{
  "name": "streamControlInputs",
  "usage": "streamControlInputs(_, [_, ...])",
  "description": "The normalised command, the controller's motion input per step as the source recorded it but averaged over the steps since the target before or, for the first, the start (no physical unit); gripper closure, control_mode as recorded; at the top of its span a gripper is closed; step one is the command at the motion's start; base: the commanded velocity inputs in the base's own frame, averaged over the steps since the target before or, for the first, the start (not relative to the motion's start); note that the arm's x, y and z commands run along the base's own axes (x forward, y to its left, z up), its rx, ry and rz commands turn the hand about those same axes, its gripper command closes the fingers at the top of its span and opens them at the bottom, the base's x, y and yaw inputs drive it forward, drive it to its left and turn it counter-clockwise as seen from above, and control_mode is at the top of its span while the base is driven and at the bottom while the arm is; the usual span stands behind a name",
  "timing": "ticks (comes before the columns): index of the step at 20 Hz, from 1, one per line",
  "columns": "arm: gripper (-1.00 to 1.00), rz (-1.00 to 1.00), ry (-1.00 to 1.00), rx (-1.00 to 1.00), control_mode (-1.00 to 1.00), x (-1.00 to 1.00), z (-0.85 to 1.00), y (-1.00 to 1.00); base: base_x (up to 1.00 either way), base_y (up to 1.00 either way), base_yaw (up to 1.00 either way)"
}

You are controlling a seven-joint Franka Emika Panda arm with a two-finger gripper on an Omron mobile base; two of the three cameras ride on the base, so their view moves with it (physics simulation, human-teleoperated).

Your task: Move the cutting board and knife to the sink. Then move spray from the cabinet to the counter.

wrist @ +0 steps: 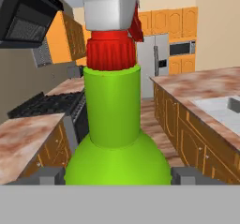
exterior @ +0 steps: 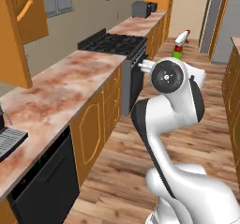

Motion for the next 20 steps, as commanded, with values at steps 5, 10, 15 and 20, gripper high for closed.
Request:
streamControlInputs(5, [1.00, 0.00, 0.00, 0.00, 1.00, 0.00, 0.00, 0.00, 0.23, -0.41, -0.59])
streamControlInputs(10, [1.00, 0.00, 0.00, 0.00, 1.00, 0.00, 0.00, 0.00, 0.54, -0.01, -0.41])
streamControlInputs(15, [1.00, 0.00, 0.00, 0.00, 1.00, 0.00, 0.00, 0.00, 0.75, 0.06, -0.30])
streamControlInputs(20, [1.00, 0.00, 0.00, 0.00, 1.00, 0.00, 0.00, 0.00, 0.82, 0.01, -0.26])
